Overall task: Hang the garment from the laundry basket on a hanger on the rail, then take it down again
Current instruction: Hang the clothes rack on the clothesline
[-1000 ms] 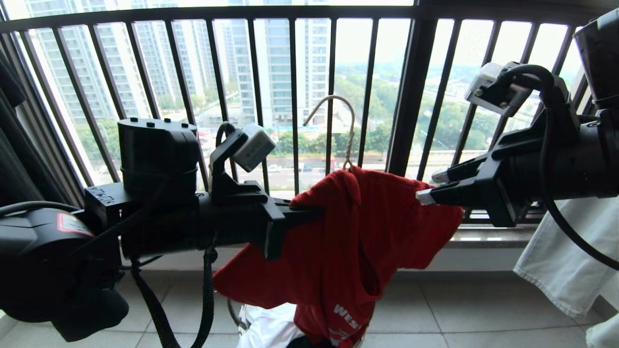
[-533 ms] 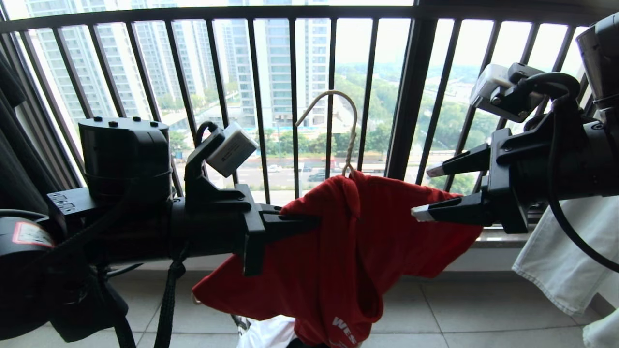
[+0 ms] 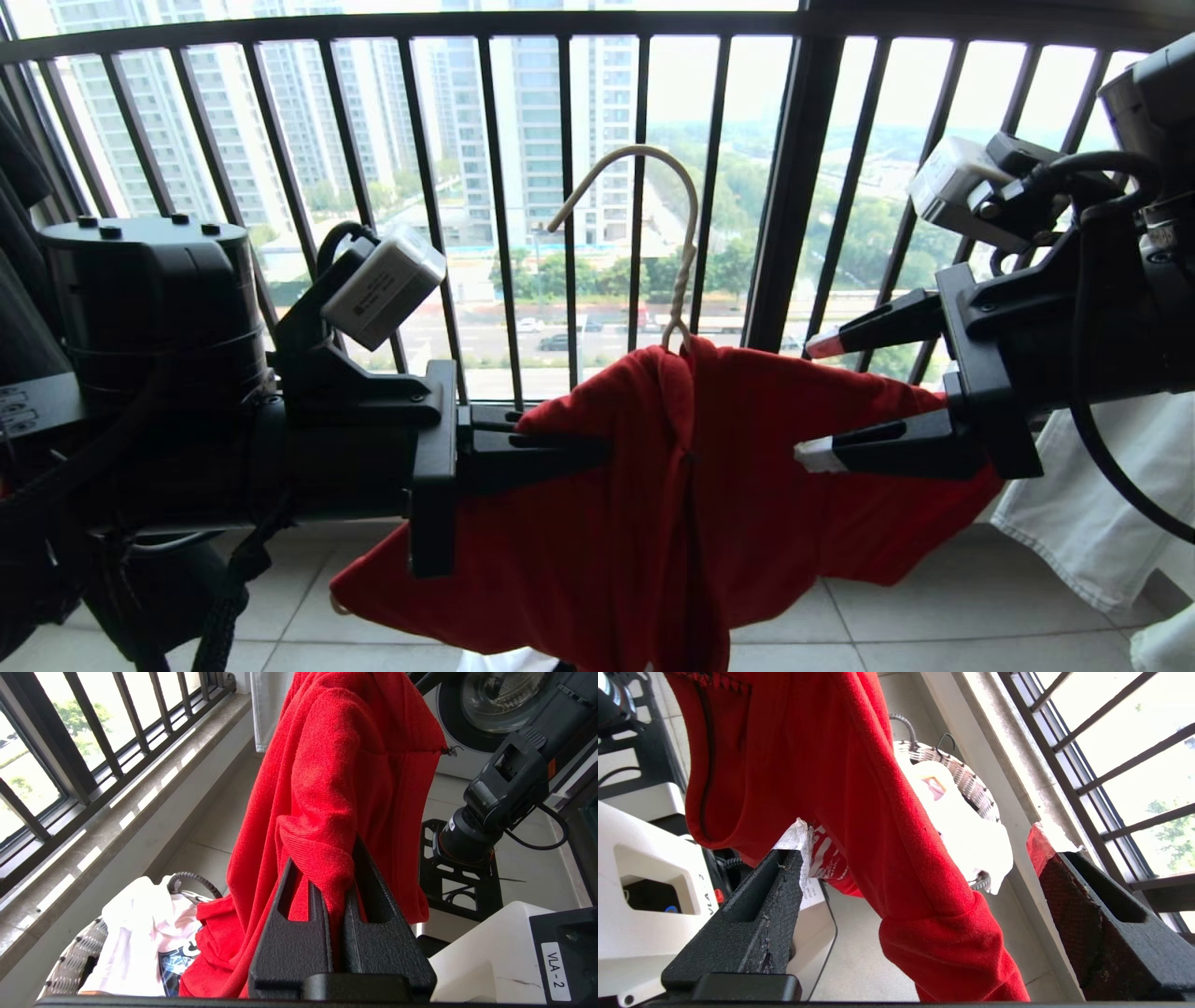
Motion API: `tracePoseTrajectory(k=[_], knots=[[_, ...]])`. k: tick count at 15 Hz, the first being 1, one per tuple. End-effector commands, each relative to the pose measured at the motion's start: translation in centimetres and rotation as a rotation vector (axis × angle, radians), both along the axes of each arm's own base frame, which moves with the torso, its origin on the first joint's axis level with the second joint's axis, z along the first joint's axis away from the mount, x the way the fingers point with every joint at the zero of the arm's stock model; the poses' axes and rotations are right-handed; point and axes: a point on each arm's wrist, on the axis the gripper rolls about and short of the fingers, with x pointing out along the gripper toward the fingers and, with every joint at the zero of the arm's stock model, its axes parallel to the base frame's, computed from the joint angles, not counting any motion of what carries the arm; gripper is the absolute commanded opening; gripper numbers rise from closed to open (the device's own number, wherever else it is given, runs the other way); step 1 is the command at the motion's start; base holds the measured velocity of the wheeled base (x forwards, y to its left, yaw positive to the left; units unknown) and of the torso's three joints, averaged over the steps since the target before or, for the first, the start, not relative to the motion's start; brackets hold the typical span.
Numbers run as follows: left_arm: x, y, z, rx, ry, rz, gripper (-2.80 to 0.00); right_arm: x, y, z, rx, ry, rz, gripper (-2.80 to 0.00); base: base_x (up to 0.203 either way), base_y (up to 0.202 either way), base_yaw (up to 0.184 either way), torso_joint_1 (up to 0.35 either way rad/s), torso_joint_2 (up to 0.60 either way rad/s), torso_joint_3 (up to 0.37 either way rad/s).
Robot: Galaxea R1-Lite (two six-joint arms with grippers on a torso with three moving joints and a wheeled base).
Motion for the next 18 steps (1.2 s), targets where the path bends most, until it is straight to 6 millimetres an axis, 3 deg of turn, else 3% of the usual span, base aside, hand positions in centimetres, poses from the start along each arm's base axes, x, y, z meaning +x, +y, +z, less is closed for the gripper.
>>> tracePoseTrajectory(k=[1,11,12,18], knots=[[-1.0,0.6,0.7,-0.021,-0.028,-0.013,-2.8,-0.1,0.2,-0.1,0.016,0.018,0.047,0.0,0.0,0.0,0.0,0.0,0.0,0.0],[-2.2,1.2,1.4,-0.041,-0.049,-0.059,-2.8,-0.2,2.8,-0.1,0.054,0.055,0.2,0.0,0.0,0.0,0.0,0.0,0.0,0.0],[-2.2,1.3,1.4,-0.043,-0.053,-0.059,-2.8,-0.1,2.9,-0.3,0.054,0.062,0.204,-2.8,0.0,0.0,0.0,0.0,0.0,0.0],[-2.3,1.4,1.7,-0.051,-0.059,-0.057,-2.8,-0.8,3.8,-0.3,0.07,0.103,0.222,-2.8,0.0,0.0,0.0,0.0,0.0,0.0]])
